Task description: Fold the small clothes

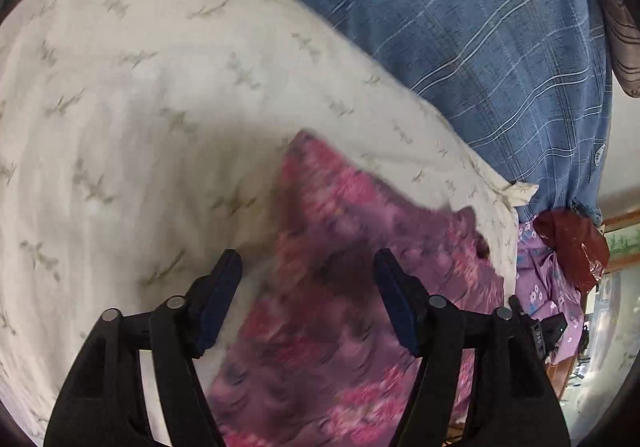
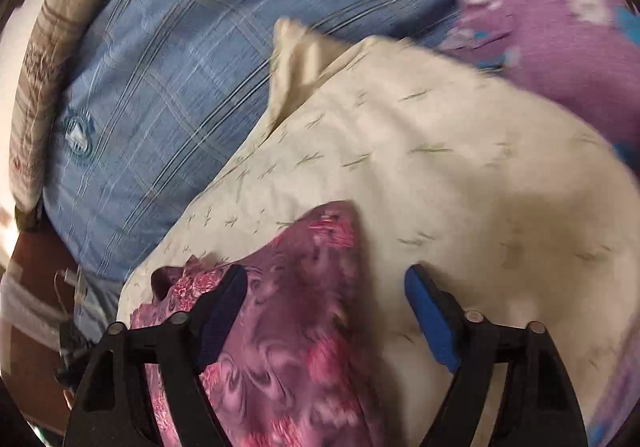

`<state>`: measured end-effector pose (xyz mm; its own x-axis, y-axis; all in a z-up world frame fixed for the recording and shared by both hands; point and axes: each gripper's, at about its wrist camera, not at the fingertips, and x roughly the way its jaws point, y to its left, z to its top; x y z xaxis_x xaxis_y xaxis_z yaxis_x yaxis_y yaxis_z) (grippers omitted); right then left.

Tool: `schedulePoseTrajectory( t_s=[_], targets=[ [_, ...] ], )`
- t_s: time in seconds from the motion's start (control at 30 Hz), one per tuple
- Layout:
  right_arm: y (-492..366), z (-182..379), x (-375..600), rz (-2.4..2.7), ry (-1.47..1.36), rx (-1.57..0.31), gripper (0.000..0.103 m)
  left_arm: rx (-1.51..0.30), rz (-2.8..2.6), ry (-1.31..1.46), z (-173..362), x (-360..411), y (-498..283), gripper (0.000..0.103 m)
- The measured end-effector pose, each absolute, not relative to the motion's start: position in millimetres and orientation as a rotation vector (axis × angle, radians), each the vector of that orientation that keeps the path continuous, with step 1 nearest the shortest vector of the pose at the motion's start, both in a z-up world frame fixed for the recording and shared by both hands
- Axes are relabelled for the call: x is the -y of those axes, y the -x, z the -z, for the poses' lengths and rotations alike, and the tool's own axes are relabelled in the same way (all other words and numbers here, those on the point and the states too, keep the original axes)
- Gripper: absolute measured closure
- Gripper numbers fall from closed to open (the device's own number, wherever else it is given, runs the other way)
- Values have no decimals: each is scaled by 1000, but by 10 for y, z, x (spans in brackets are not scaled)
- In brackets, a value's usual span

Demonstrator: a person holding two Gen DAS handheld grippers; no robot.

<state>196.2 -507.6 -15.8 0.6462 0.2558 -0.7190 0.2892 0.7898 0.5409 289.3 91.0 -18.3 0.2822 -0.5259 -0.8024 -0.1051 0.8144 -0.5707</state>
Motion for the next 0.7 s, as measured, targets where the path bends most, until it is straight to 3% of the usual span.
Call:
schedulePoseTrajectory(
  t_s=[0.03,0.07,0.23,0.33,0.4,0.53,0.63,0.7],
  targets=[
    [-2062,158,5030,-6,-642,-904,101,-1270,326,580,134,-837,-2936,76],
    [-2167,134,4978,-50,-602,-926,97,-1271,339,573,89,-779,-2957,95],
    [-2146,-339,5064,-96,-601,-708,99,-1122,305,464,-236,-565,-3018,96],
    [-2308,-33,5144,22,-564,-841,99,-1177,110,379,-7,-582,-3182,96],
    [-2370,222,5105,82,-537,-967,96,-1254,100,468,169,-697,-3200,96],
    [-2015,-58,5005,59,-571,-834,84,-1237,181,624,50,-978,-2917,96],
    [-1639,-304,4864,-39,-572,-760,84,-1186,297,670,-184,-1045,-2581,90],
    [-1346,-350,4732,-112,-599,-738,78,-1160,391,694,-291,-1037,-2331,71]
  ],
)
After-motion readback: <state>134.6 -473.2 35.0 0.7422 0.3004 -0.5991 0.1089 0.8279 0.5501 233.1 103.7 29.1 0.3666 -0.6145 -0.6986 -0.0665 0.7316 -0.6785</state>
